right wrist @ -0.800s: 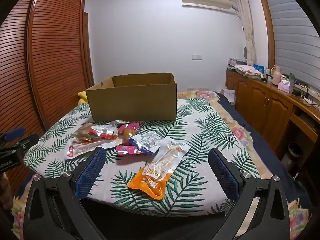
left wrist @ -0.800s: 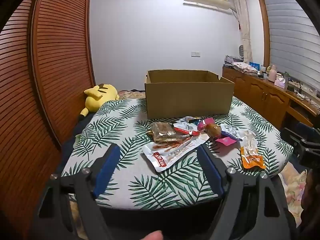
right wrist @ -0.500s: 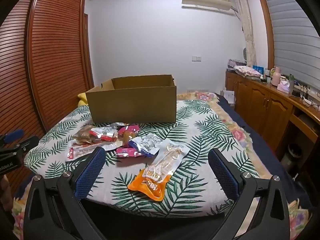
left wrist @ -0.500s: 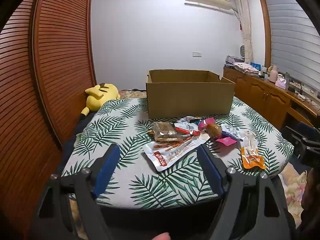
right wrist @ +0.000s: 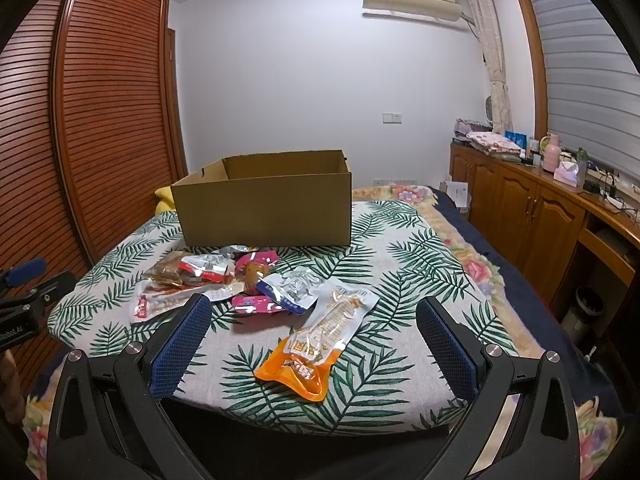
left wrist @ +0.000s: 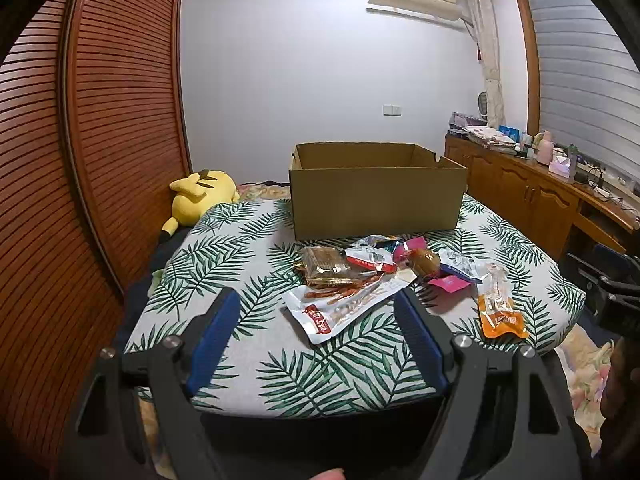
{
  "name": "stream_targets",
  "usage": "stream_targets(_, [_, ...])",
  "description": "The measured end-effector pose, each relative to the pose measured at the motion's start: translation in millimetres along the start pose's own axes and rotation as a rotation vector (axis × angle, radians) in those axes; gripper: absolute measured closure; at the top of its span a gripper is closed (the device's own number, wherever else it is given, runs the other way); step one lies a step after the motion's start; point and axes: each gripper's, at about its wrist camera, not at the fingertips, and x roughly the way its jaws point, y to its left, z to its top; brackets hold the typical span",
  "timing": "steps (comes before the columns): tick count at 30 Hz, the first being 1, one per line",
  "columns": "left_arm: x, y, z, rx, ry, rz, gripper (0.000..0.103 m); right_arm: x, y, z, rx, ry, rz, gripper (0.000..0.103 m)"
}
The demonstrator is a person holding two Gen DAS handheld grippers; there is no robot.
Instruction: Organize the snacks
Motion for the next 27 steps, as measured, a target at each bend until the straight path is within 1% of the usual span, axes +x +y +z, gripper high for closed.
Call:
stream_targets(21, [-11,0,6,-0.002,-0.028,-0.008,0.023,0,2,-3,-0.001,-0.001,0.001,0.0])
stream_targets(27, [-13,0,7,-0.003,-0.035,-0.007,0.023,-2,0,1,-0.002,-0.003,0.0,0.0])
